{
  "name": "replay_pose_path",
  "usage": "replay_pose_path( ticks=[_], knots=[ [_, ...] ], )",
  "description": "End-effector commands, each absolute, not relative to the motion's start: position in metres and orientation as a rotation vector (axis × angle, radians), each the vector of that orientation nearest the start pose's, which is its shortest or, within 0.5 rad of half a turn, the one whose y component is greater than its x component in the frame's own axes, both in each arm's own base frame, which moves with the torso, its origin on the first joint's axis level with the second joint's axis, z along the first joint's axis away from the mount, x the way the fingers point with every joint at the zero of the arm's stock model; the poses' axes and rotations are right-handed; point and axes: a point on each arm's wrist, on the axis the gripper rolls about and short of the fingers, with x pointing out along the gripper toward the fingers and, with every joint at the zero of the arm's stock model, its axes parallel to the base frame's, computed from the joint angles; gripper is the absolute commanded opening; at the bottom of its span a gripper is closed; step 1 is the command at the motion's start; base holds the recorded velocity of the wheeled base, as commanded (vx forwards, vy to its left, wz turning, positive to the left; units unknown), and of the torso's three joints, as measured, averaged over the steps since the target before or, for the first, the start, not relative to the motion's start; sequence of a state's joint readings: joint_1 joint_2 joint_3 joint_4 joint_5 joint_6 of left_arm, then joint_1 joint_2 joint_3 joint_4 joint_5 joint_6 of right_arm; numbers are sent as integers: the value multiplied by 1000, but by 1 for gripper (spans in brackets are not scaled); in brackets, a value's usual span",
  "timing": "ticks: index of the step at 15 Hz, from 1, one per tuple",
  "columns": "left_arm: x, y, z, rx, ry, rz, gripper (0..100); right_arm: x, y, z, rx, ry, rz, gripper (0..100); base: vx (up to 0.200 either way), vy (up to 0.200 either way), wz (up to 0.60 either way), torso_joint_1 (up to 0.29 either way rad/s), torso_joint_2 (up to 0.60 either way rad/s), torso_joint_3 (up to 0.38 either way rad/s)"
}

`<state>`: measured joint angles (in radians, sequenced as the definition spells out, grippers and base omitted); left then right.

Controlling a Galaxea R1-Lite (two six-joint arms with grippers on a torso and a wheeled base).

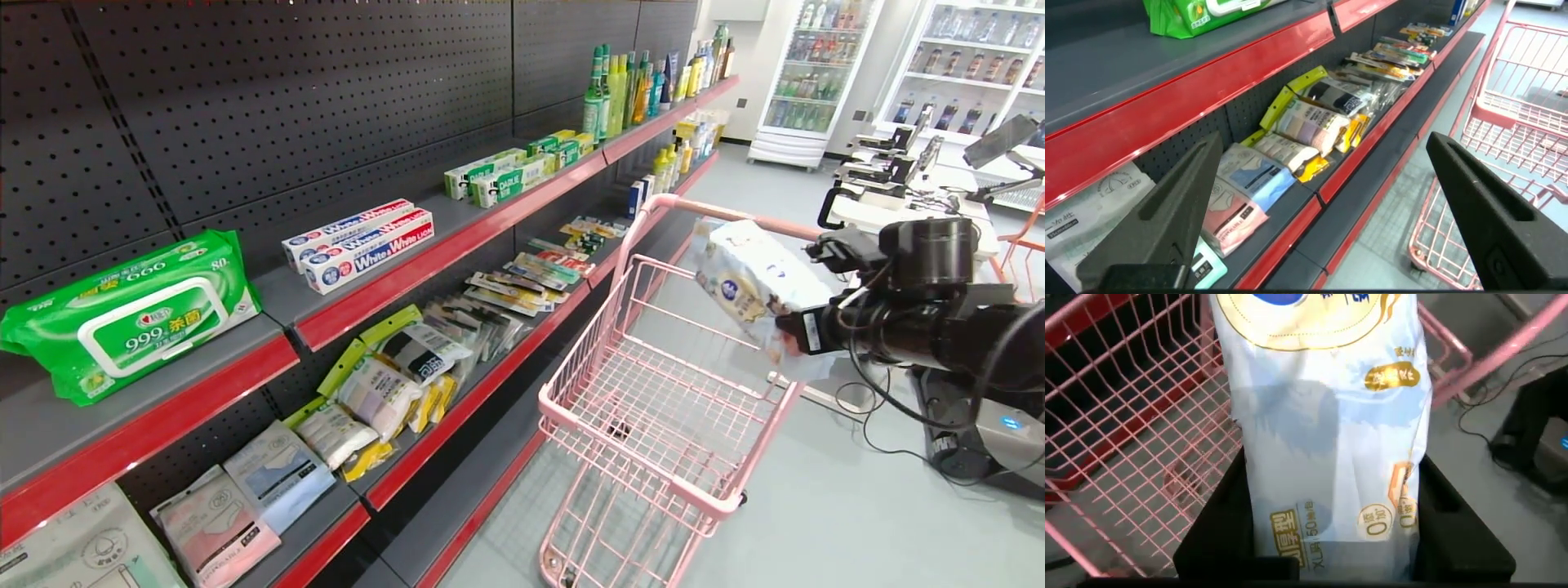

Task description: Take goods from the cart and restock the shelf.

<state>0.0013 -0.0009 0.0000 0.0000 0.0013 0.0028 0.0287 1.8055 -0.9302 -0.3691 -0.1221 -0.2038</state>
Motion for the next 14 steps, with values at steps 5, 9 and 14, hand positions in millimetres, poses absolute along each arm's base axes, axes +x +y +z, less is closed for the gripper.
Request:
replay_pose_path(
  ticks=[5, 9, 14],
  knots=[
    [-23, 0, 75, 3, 0, 3, 100, 131, -6, 216, -261, 246, -294, 0, 0, 0, 0, 0, 0, 0],
    [-23, 0, 75, 3, 0, 3, 100, 80, -11, 210, -238, 168, -291, 0, 0, 0, 0, 0, 0, 0],
    [-23, 0, 75, 3, 0, 3, 100, 57, -8, 205, -266, 101, -258, 0, 0, 0, 0, 98, -219, -121]
  ],
)
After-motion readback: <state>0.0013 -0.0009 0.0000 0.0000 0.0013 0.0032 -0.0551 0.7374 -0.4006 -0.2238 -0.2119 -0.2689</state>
